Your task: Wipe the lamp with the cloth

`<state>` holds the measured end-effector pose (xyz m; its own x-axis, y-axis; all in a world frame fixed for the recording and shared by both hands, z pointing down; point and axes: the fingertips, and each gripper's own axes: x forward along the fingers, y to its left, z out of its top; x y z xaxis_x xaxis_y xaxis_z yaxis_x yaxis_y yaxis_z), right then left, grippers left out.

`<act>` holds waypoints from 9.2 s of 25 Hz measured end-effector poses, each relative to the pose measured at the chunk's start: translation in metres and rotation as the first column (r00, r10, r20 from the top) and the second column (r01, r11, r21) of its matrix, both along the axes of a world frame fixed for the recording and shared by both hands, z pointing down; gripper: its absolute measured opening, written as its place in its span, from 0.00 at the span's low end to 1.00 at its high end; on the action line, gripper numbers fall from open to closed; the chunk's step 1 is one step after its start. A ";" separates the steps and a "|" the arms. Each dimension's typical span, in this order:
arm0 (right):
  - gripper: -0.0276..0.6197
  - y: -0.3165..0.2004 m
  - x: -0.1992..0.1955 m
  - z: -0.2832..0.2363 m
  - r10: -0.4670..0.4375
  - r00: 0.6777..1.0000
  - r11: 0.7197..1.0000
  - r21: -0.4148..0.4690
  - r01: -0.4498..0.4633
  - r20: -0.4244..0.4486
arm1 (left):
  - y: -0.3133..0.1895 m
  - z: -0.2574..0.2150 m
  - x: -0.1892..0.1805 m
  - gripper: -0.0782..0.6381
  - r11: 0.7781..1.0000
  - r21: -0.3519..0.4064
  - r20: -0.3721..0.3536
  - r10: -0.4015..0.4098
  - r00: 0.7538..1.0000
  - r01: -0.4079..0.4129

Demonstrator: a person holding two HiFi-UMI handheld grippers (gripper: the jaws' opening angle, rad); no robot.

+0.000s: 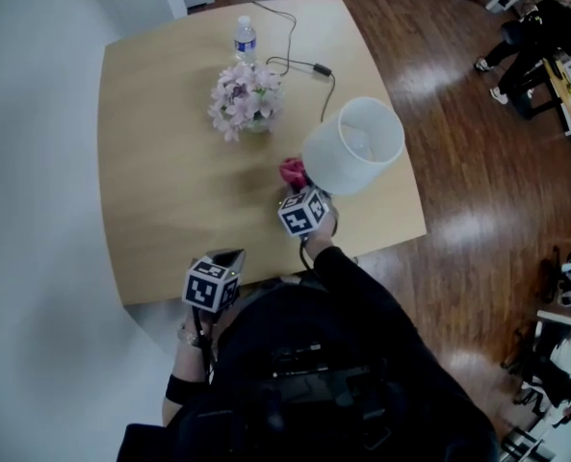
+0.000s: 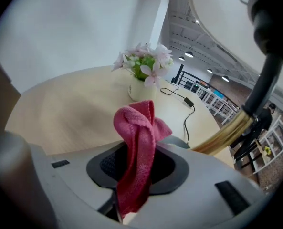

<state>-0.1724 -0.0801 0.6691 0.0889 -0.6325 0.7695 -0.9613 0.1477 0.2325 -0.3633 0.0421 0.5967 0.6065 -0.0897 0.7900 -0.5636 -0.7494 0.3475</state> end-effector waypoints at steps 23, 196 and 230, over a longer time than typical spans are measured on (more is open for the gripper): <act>0.22 0.080 0.080 0.021 0.008 0.983 0.998 -0.066 0.004 0.182 | 0.001 0.019 0.068 0.11 0.999 -0.009 -0.024 0.044 0.999 -0.044; 0.22 0.190 0.116 0.029 -0.942 0.048 -0.032 -0.231 0.972 0.331 | 0.160 0.012 0.337 0.11 0.270 0.055 0.076 -0.961 0.266 0.961; 0.46 0.071 0.247 -0.095 -0.707 0.478 0.550 -0.020 0.835 0.522 | 0.067 -0.032 0.341 0.11 0.519 0.189 -0.025 -0.846 0.532 0.834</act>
